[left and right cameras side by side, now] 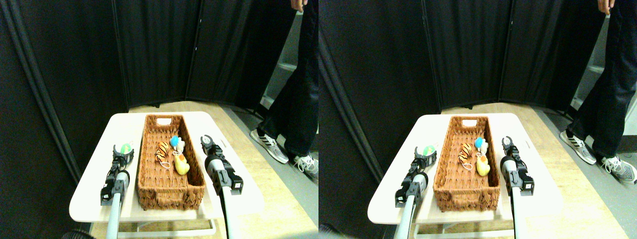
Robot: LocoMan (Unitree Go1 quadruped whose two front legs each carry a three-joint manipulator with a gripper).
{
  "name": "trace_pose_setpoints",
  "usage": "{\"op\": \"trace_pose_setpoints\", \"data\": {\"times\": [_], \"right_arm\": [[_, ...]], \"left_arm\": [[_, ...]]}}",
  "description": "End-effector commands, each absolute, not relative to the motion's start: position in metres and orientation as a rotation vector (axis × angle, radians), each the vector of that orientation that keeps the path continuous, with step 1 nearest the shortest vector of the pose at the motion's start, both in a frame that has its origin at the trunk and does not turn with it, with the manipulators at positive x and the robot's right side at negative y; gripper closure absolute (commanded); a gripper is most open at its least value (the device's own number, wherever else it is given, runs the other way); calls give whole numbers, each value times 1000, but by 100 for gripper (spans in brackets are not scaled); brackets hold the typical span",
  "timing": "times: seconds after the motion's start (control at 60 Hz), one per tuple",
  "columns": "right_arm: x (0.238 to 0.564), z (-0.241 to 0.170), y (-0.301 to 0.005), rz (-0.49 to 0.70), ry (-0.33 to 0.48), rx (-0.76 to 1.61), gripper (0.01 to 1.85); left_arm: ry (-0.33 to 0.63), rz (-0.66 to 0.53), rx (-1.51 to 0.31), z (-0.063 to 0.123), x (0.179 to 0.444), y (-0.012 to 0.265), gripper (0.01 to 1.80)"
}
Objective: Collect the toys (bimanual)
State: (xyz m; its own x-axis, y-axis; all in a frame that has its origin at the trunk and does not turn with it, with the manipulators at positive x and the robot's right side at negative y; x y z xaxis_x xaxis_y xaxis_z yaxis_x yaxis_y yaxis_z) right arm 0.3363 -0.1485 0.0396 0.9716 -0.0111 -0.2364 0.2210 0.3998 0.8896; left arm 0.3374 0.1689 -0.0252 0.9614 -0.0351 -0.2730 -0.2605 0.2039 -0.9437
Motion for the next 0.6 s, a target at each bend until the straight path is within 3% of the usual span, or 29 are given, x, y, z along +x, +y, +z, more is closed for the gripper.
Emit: {"op": "trace_pose_setpoints", "data": {"times": [0.017, 0.417, 0.5, 0.533, 0.567, 0.6], "right_arm": [[337, 47, -146, -122, 171, 1163, 185], [343, 46, -145, -99, 186, 1173, 185], [342, 46, -145, -105, 185, 1176, 185], [342, 46, -145, -108, 183, 1175, 185], [342, 46, -145, -107, 183, 1177, 185], [343, 46, -145, -107, 183, 1177, 185]], "left_arm": [[228, 138, -1373, -24, 345, 166, 112], [232, 176, -1365, -34, 356, 163, 118], [225, 182, -1373, -38, 359, 164, 141], [213, 181, -1377, -37, 360, 163, 167], [208, 176, -1371, -38, 362, 163, 180], [204, 174, -1366, -38, 362, 162, 180]]}}
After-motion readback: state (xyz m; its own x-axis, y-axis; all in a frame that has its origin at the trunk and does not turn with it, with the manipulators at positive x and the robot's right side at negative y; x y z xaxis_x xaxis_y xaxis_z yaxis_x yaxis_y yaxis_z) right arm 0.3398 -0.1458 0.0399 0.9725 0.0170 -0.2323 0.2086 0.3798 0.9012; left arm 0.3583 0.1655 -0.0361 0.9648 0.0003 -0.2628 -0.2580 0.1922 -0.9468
